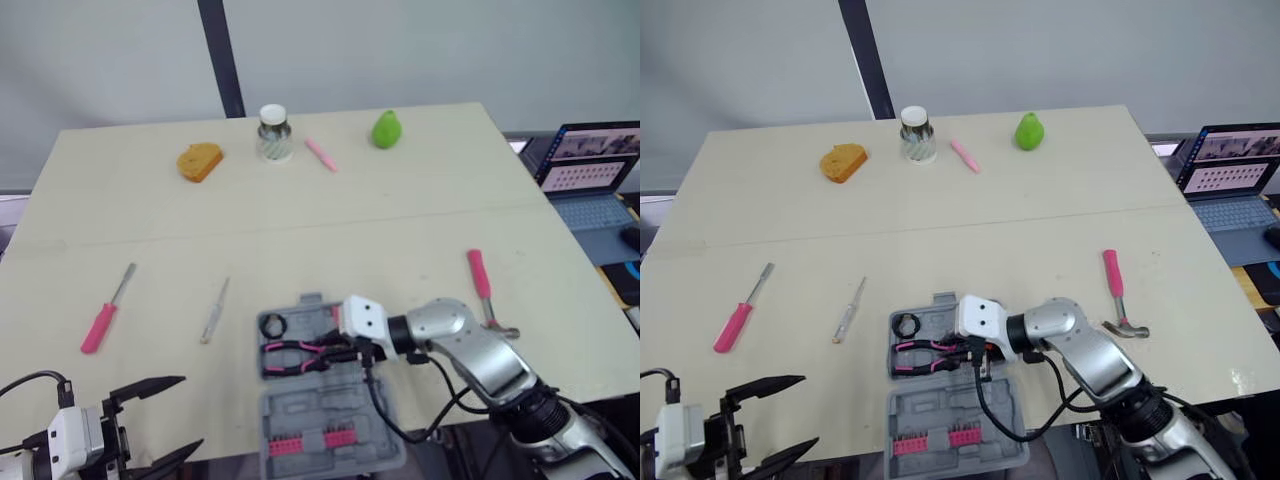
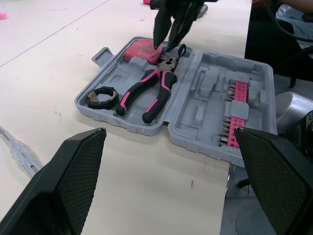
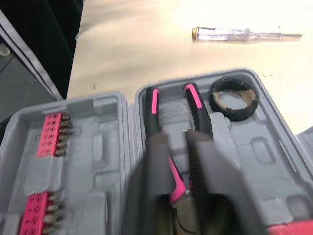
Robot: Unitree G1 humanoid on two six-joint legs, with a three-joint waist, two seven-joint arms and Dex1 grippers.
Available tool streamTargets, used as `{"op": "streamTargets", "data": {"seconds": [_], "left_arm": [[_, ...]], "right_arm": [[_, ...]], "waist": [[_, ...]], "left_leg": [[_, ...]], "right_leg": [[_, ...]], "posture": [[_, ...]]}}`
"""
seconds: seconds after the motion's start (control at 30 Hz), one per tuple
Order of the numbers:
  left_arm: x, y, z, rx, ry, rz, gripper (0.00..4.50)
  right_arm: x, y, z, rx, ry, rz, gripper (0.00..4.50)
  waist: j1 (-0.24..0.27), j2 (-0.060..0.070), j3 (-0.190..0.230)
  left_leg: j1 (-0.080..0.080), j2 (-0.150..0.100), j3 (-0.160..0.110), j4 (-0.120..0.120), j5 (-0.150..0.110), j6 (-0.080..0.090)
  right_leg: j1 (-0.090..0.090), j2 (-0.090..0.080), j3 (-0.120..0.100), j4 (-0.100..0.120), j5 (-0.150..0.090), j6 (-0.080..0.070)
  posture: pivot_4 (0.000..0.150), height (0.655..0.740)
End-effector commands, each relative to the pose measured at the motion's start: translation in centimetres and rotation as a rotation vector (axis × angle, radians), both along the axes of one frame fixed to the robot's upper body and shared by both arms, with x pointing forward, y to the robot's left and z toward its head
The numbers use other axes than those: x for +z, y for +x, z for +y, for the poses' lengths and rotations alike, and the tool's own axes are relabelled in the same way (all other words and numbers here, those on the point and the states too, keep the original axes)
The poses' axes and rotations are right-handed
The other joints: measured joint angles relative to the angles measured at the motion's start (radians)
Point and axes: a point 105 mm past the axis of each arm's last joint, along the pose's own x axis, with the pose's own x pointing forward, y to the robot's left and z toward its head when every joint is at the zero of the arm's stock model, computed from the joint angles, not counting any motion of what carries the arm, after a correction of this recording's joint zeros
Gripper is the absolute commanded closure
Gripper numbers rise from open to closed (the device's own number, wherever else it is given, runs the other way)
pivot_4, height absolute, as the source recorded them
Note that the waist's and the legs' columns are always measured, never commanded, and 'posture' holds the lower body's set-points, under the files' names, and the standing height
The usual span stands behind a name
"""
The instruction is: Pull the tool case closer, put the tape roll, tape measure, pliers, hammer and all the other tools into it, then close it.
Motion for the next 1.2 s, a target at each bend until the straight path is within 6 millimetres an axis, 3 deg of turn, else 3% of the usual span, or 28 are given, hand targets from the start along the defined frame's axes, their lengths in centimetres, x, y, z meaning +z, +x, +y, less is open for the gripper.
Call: {"op": "streamTargets", "data": {"seconds": [0.03,0.3,0.5,0.77,1.07,1.2], "left_arm": [[0.2,0.1,-0.1,-0.004,-0.002,-0.006,0.0],[0.2,0.1,-0.2,-0.006,-0.003,-0.008,0.0],[0.1,-0.1,-0.3,-0.002,-0.003,-0.006,0.0],[0.1,0.0,-0.4,-0.003,-0.004,-0.008,0.0],[0.0,-0.1,-0.5,-0.002,-0.007,-0.007,0.0],[0.0,-0.1,-0.6,-0.003,-0.009,-0.006,0.0]], "right_arm": [[0.0,0.4,0.4,-0.016,0.035,-0.027,4.46],[-2.3,0.8,1.1,-0.016,0.03,-0.018,4.46],[-3.4,0.6,1.1,-0.002,0.024,-0.007,4.46],[-6.3,0.8,0.7,-0.021,-0.04,0.032,4.46],[-7.6,0.8,0.2,-0.022,-0.087,0.043,4.46],[-7.5,0.7,0.2,-0.018,-0.081,0.045,4.46]], "waist": [[0.0,0.0,0.0],[-0.001,0.0,0.0],[-0.001,0.0,0.0],[-0.002,0.0,-0.001],[-0.002,-0.001,-0.004],[-0.002,0.0,-0.004]], "left_leg": [[0.0,0.0,0.0,0.0,0.0,0.0],[0.0,0.0,0.0,0.0,0.0,0.0],[0.0,0.0,0.0,0.0,0.0,0.0],[0.001,0.0,0.0,0.0,0.0,0.0],[0.005,0.001,0.0,-0.001,-0.001,-0.001],[0.013,0.001,0.001,-0.004,-0.002,-0.001]], "right_leg": [[0.0,0.0,0.0,0.0,0.0,0.0],[0.0,0.0,0.0,0.0,0.0,0.0],[0.0,0.0,0.0,0.0,0.0,0.0],[0.0,0.001,0.0,0.001,0.0,0.0],[0.003,0.001,0.0,0.002,-0.001,-0.001],[0.01,0.001,0.001,0.0,-0.001,-0.003]], "posture": [[0.15,0.7356],[0.15,0.7356],[0.15,0.7356],[0.15,0.7356],[0.15,0.7356],[0.15,0.7356]]}}
